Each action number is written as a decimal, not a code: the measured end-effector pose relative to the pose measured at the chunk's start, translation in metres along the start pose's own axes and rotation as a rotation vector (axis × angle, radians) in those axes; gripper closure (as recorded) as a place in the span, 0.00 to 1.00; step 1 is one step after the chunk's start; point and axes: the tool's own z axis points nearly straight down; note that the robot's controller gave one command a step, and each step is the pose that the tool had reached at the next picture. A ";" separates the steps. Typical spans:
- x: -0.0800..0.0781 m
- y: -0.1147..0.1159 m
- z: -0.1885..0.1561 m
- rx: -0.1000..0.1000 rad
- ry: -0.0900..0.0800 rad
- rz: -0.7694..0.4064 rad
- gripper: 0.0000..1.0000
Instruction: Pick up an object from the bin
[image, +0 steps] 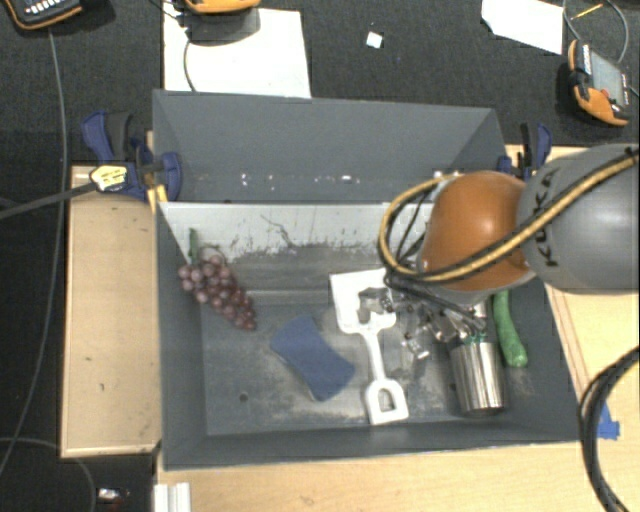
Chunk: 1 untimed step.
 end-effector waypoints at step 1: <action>-0.001 -0.008 0.003 0.000 -0.008 0.018 0.00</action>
Offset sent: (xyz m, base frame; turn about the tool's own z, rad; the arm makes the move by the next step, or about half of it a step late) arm -0.0555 -0.0317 -0.0243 -0.0979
